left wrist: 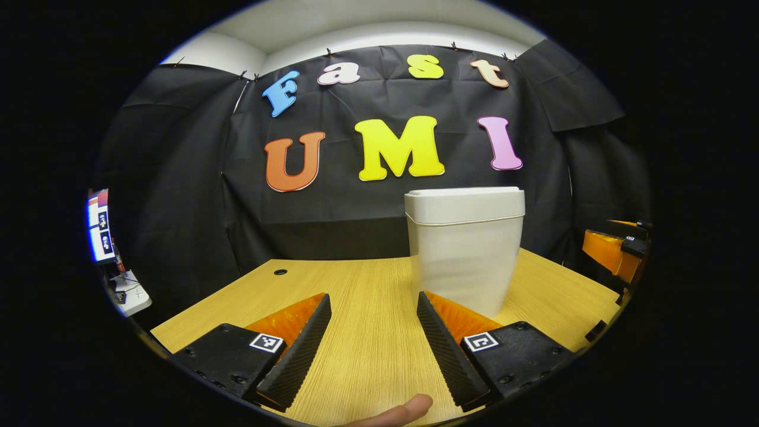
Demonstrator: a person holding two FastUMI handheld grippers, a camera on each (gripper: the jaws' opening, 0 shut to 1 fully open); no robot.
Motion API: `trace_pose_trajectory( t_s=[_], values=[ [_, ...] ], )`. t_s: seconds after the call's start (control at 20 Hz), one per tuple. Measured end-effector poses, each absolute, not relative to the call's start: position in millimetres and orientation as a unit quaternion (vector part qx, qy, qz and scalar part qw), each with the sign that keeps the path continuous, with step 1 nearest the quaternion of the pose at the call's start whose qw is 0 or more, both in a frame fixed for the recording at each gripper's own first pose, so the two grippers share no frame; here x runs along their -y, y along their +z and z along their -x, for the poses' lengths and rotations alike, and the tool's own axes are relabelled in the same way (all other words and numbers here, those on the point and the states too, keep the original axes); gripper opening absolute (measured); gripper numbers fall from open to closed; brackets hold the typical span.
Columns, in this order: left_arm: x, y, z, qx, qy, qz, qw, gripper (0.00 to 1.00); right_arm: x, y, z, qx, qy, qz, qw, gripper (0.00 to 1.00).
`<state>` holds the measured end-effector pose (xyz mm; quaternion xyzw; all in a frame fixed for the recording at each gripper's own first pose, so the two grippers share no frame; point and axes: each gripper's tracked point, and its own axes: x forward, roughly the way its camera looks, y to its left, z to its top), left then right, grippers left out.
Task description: Press the lid of the desktop garbage bin to open it, pick up the crumpled paper on the desktop and throw it into the bin, then pick up the pop can on the desktop and drop it into the bin, and finally close the garbage bin lid.
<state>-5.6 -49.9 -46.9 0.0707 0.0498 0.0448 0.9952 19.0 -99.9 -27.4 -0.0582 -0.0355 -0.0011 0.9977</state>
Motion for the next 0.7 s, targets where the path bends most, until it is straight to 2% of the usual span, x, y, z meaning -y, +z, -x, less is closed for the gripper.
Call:
trace_pose_trajectory(
  t_s=[0.2, 0.25, 0.7],
  values=[
    [50.7, -44.1, 6.6, -0.047, 0.045, -0.074, 0.995, 0.94, 99.0, -30.1, -17.8, 0.030, 0.004, 0.059, 0.998, 0.98],
    [50.0, -44.5, 6.7, -0.046, 0.046, -0.075, 0.995, 0.94, 98.5, -30.2, -17.4, 0.030, 0.005, 0.059, 0.998, 0.95],
    [50.6, -46.9, 8.0, -0.049, 0.048, -0.070, 0.995, 0.94, 100.0, -31.1, -18.9, 0.030, 0.003, 0.065, 0.997, 0.95]
  ],
)
